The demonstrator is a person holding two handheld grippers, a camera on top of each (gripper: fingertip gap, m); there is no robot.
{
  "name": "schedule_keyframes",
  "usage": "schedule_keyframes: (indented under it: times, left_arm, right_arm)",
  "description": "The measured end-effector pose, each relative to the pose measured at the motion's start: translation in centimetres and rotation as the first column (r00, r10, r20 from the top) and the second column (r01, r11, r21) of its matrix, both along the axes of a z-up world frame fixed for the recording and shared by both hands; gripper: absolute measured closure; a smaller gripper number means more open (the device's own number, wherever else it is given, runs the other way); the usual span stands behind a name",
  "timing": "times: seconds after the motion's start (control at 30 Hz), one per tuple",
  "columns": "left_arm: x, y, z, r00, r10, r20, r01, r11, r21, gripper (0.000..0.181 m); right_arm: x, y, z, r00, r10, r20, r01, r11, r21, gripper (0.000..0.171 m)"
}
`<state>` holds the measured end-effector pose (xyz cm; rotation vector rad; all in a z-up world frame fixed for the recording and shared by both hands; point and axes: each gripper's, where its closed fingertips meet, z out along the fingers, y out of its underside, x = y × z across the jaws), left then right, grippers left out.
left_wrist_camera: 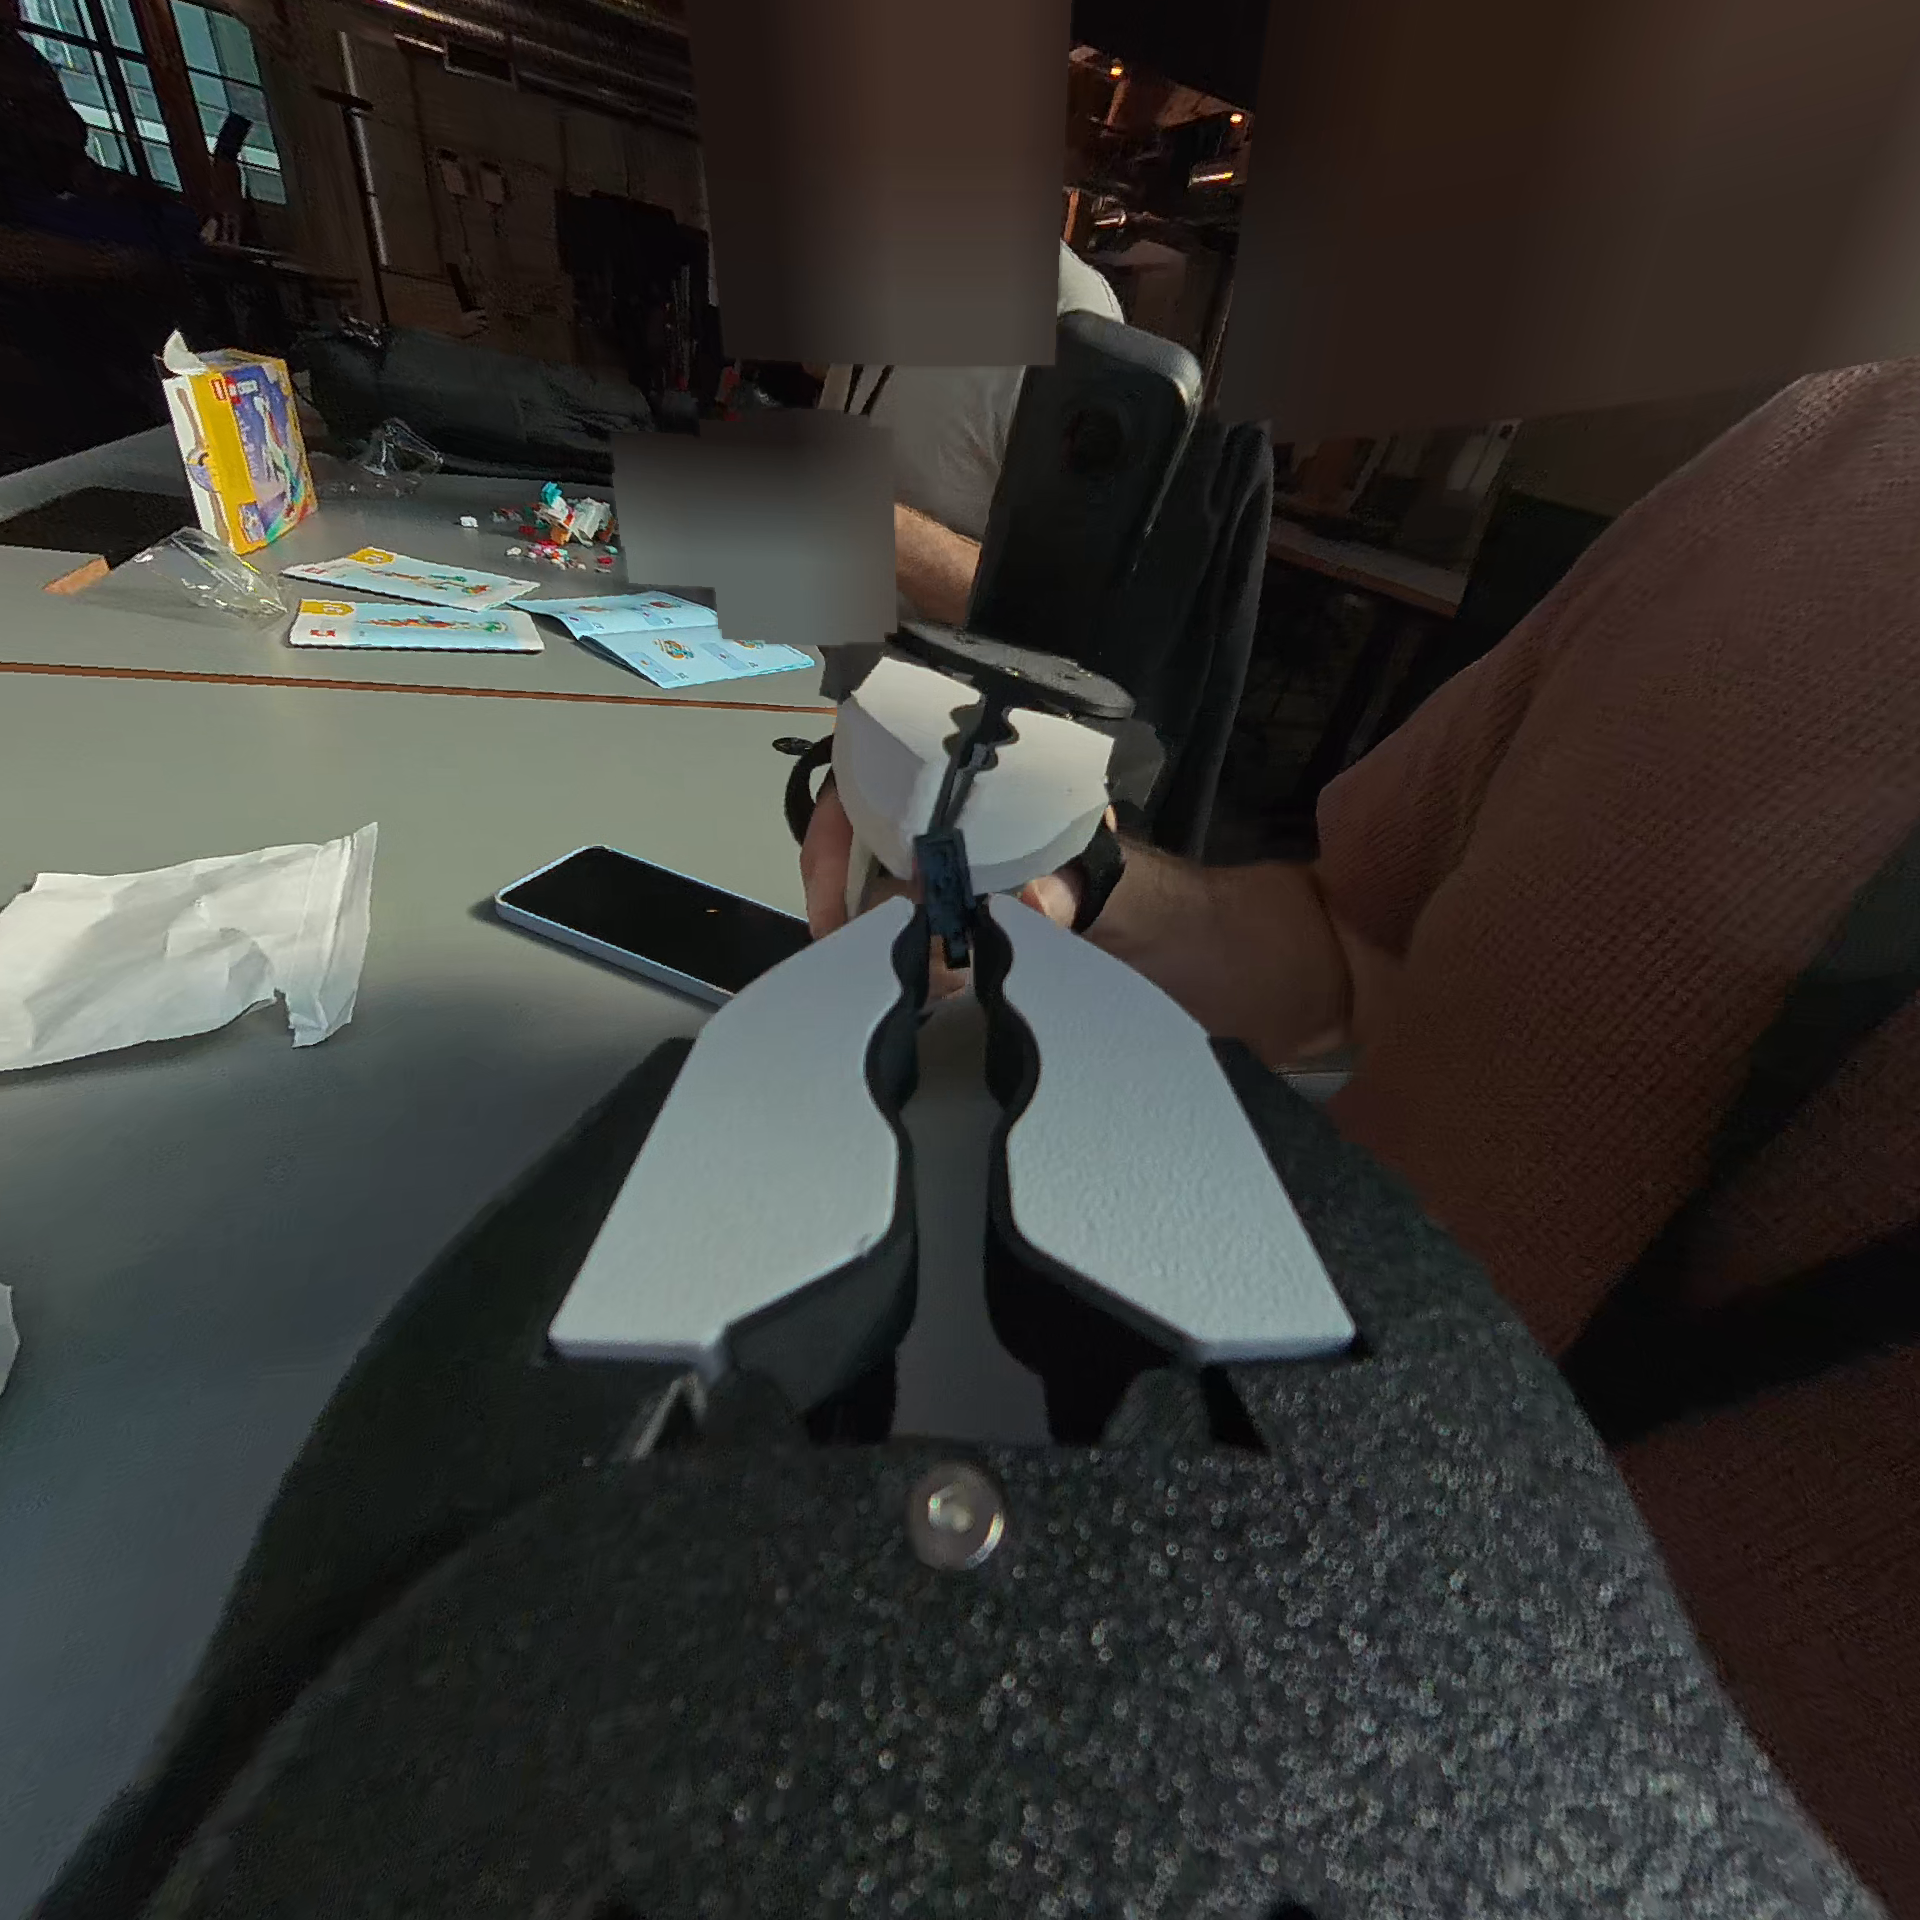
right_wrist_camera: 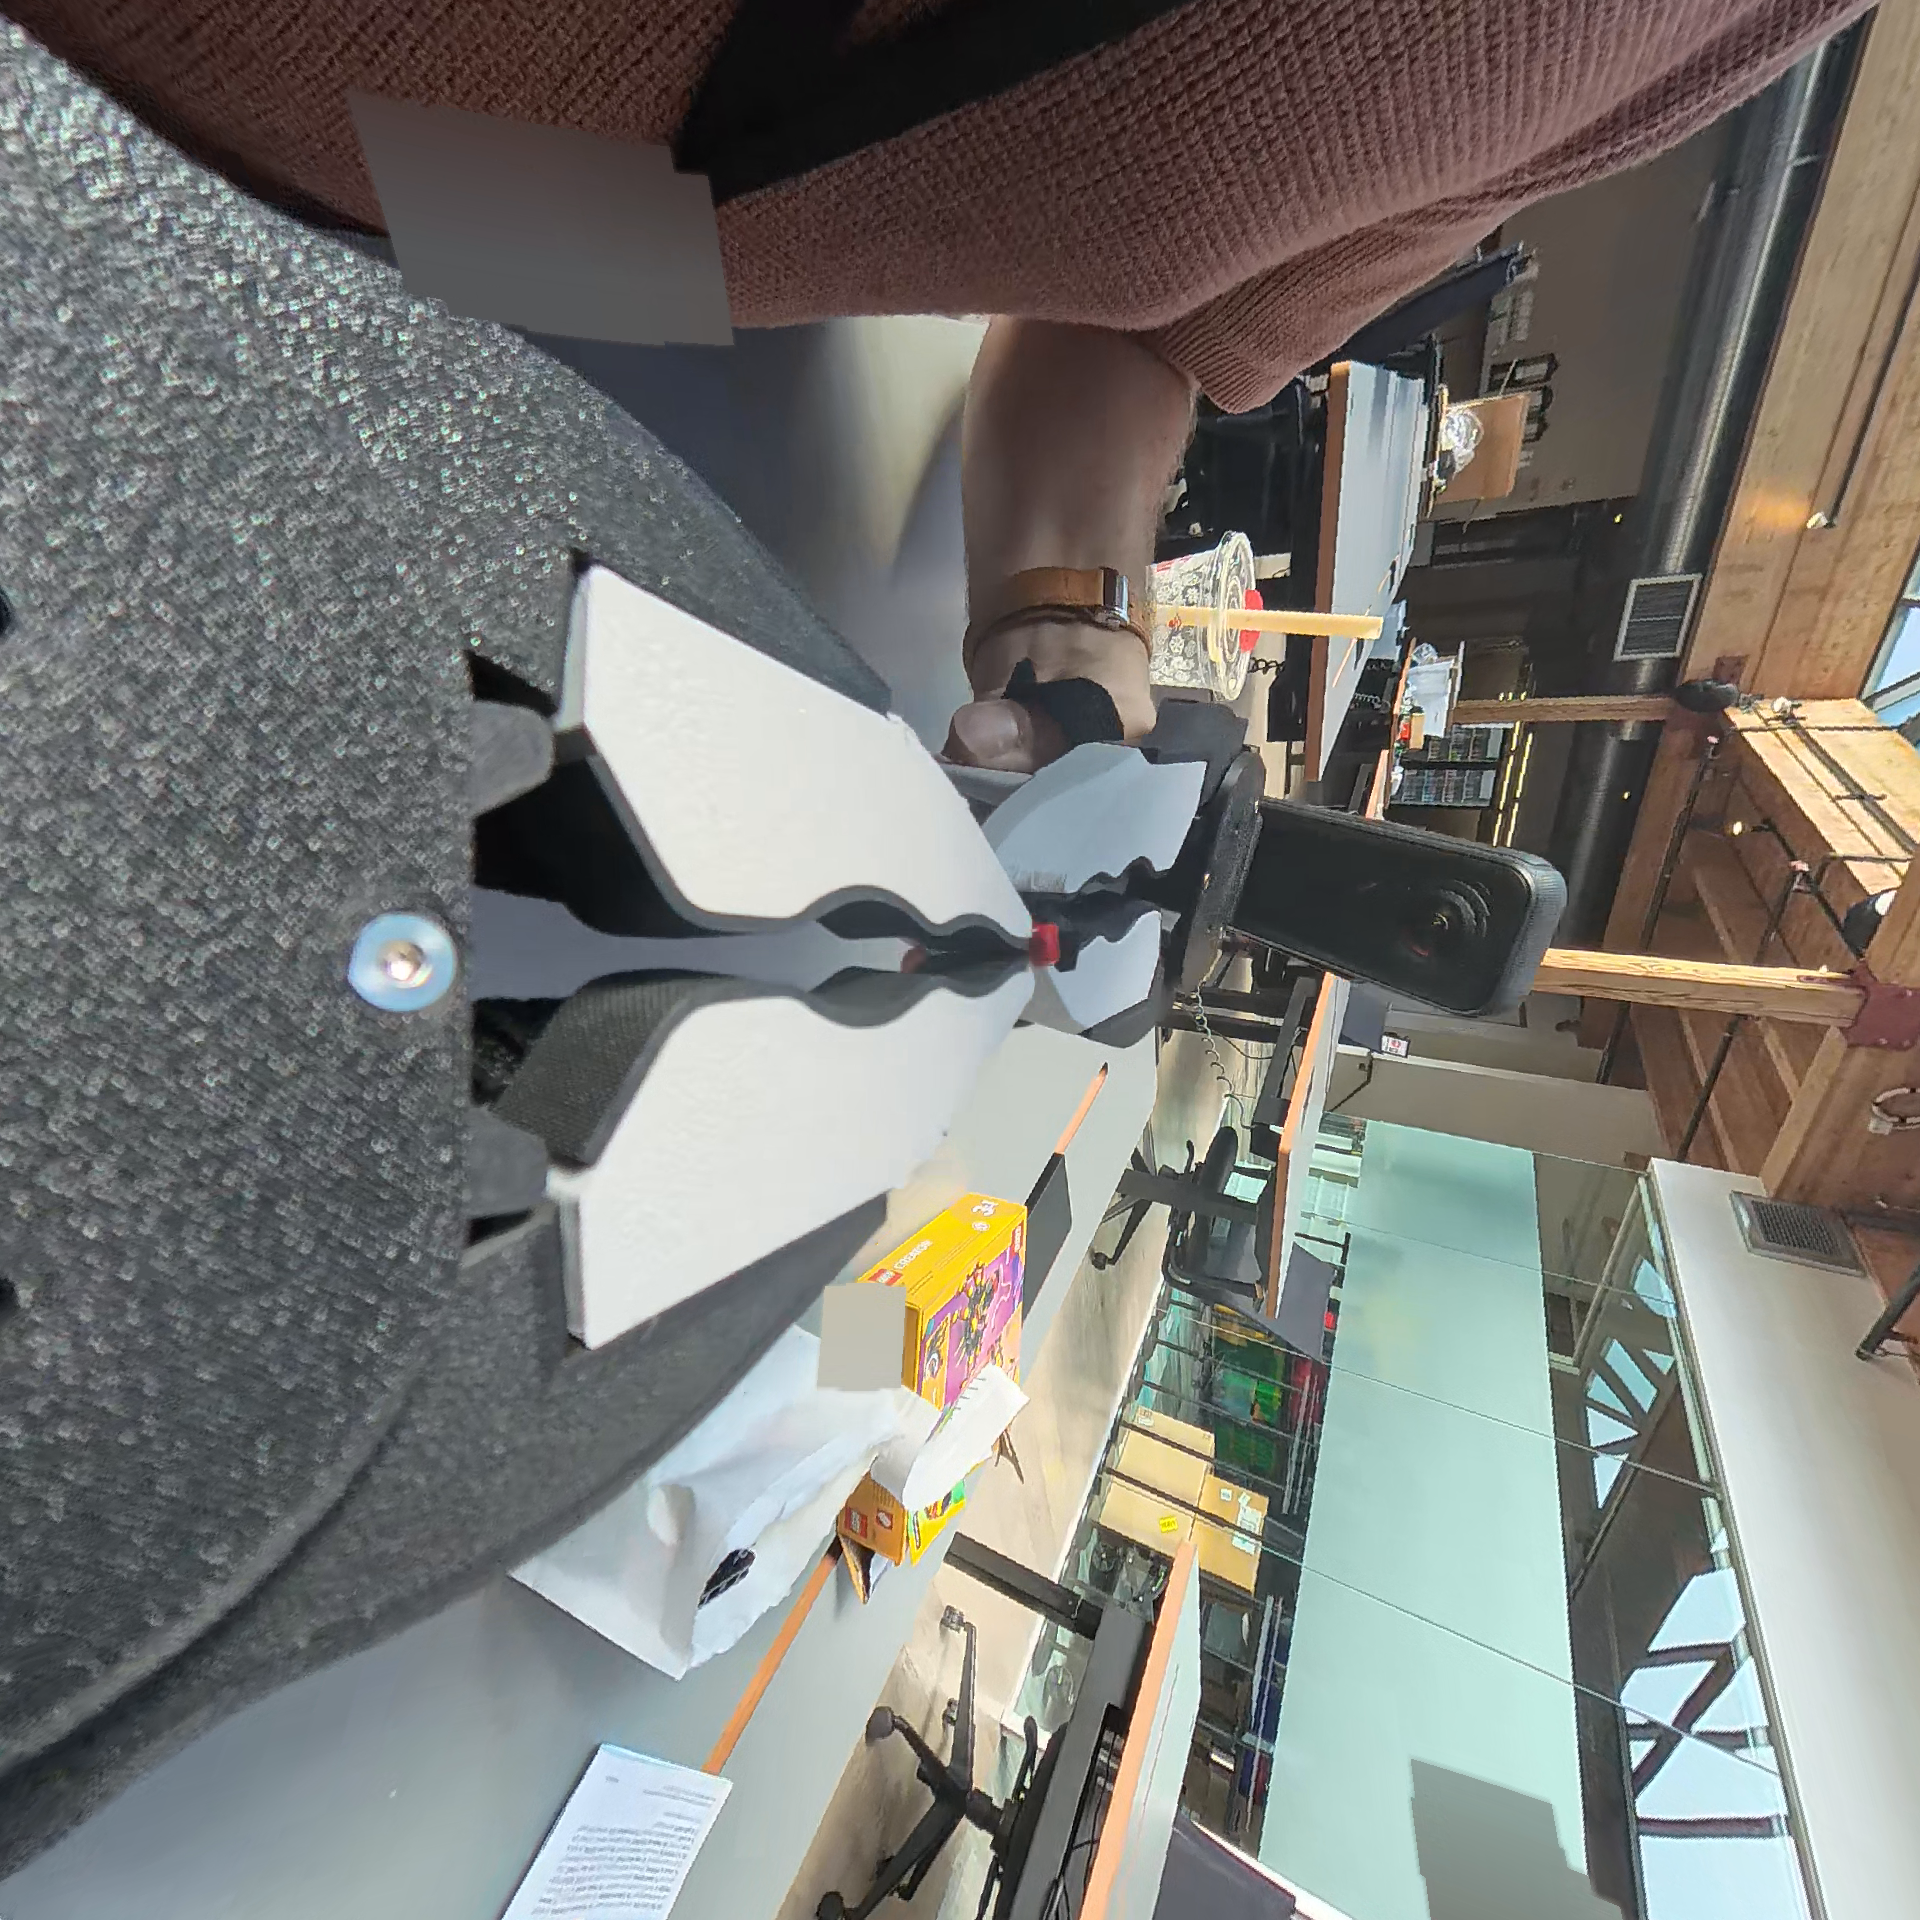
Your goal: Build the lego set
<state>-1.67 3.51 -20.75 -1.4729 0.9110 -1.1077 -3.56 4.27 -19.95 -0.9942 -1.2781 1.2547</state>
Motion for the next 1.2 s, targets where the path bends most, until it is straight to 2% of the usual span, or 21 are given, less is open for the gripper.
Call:
schedule_keyframes:
  times: [0.23,0.37,0.5,0.63,0.73,0.87,1.0,1.2]
  left_arm:
    - [-0.3,0.5,0.0,1.0,0.021,0.01,-0.021,1.0,-0.013,0.174]
    - [-0.5,0.7,0.3,0.999,0.04,0.026,-0.039,0.999,-0.024,0.174]
    - [-0.7,1.1,0.4,0.997,0.082,0.009,-0.082,0.997,0.003,0.174]
    - [-1.4,2.1,-1.0,0.971,0.203,-0.128,-0.185,0.973,0.137,0.174]
    - [-1.6,2.4,-3.4,0.928,0.29,-0.234,-0.234,0.942,0.241,0.174]
    - [-1.5,1.5,-3.9,0.951,0.267,-0.157,-0.237,0.954,0.185,0.174]
    - [-1.6,1.1,-3.1,0.964,0.243,-0.104,-0.226,0.962,0.154,0.173]
    - [-1.6,1.0,-3.4,0.959,0.25,-0.135,-0.225,0.958,0.179,0.174]
  right_arm:
    - [0.6,1.2,0.2,0.999,-0.027,-0.036,0.024,0.995,-0.093,0.171]
    - [1.0,2.1,0.3,0.997,-0.069,-0.026,0.065,0.991,-0.115,0.159]
    - [1.2,2.0,0.4,0.994,-0.105,0.019,0.107,0.991,-0.075,0.171]
    - [0.5,1.2,-0.5,0.979,-0.158,0.132,0.162,0.986,-0.024,0.171]
    - [-0.3,0.7,-1.6,0.973,-0.171,0.153,0.184,0.98,-0.07,0.171]
    - [-0.7,0.2,-3.0,0.984,-0.127,0.122,0.15,0.966,-0.209,0.171]
    - [-0.9,0.1,-2.9,0.981,-0.146,0.124,0.167,0.968,-0.185,0.171]
    - [-1.1,-0.1,-2.8,0.981,-0.15,0.123,0.17,0.971,-0.17,0.171]
